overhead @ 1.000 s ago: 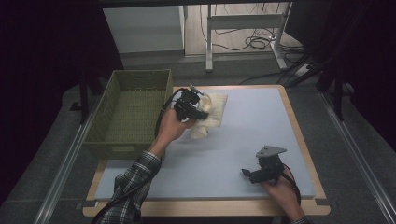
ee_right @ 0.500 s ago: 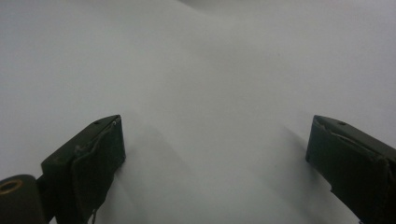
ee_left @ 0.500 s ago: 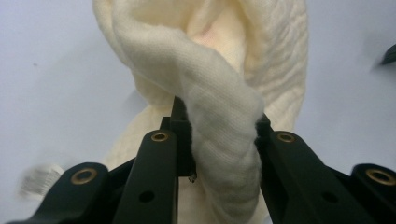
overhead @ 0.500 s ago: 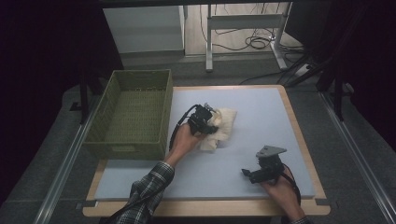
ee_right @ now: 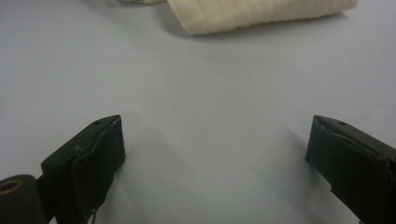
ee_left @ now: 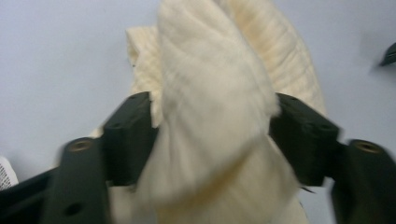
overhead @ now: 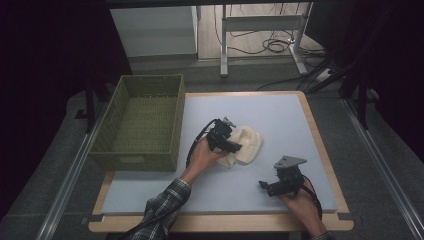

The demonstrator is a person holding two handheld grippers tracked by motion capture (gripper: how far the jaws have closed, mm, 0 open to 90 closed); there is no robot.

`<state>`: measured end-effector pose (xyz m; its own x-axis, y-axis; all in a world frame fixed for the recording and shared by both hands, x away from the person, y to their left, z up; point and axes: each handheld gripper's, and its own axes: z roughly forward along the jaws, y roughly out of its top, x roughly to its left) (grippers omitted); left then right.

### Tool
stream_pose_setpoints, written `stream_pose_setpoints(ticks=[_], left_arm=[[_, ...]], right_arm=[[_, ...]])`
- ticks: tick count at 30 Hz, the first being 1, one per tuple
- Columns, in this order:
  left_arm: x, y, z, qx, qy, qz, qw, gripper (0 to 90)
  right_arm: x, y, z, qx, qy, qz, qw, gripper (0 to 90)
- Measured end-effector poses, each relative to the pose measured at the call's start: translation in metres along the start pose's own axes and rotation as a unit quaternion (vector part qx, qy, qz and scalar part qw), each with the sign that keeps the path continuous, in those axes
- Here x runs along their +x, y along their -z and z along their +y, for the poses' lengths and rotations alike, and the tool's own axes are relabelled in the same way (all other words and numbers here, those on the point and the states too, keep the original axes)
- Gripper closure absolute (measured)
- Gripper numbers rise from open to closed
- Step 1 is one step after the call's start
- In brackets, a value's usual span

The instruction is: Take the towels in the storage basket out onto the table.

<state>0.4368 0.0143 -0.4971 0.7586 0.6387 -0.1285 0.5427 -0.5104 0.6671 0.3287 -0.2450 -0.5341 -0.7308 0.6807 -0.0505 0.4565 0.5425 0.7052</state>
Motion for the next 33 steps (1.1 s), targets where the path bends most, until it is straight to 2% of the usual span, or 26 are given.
stream_pose_setpoints(ticks=[3, 7, 10, 13, 15, 18, 22, 25, 29, 31, 33], left_arm=[[-0.003, 0.011, 0.000, -0.004, -0.011, 0.003, 0.9999, 23.2], [-0.004, 0.028, -0.005, -0.020, -0.013, 0.014, 0.9996, 22.8], [-0.001, 0.041, -0.012, -0.033, -0.006, 0.018, 0.9993, 26.7], [0.000, 0.049, -0.021, -0.037, -0.004, 0.026, 0.9990, 32.8], [0.000, 0.052, -0.028, -0.039, -0.005, 0.024, 0.9989, 36.0], [-0.002, 0.054, -0.039, -0.038, -0.012, 0.027, 0.9988, 41.7], [-0.006, 0.052, -0.057, -0.041, -0.017, 0.039, 0.9983, 45.5], [-0.008, 0.048, -0.071, -0.043, -0.013, 0.042, 0.9981, 45.4], [-0.009, 0.038, -0.085, -0.042, -0.014, 0.061, 0.9971, 44.0], [-0.008, 0.034, -0.089, -0.048, -0.013, 0.079, 0.9956, 37.2], [-0.005, 0.030, -0.091, -0.054, -0.009, 0.087, 0.9947, 31.9]], right_arm=[[0.000, 0.000, 0.000, 0.000, 0.000, 0.000, 1.0000, 4.7], [0.000, 0.000, 0.000, 0.001, 0.000, 0.001, 1.0000, 4.7], [0.000, 0.000, 0.000, 0.001, 0.000, 0.001, 1.0000, 4.8], [-0.001, 0.000, 0.000, 0.000, -0.002, 0.004, 1.0000, 6.3], [-0.002, 0.002, 0.000, -0.005, -0.009, -0.001, 0.9999, 13.0], [-0.003, 0.007, 0.000, -0.009, -0.012, -0.002, 0.9999, 29.3], [-0.005, 0.010, 0.006, -0.020, -0.033, 0.033, 0.9987, 44.4], [-0.004, 0.010, 0.016, -0.028, -0.018, 0.045, 0.9984, 54.4], [-0.004, 0.004, 0.030, -0.032, -0.006, 0.060, 0.9976, 61.2], [-0.003, -0.002, 0.037, -0.032, 0.001, 0.068, 0.9972, 62.3], [-0.001, -0.009, 0.044, -0.032, 0.008, 0.069, 0.9971, 62.9]])
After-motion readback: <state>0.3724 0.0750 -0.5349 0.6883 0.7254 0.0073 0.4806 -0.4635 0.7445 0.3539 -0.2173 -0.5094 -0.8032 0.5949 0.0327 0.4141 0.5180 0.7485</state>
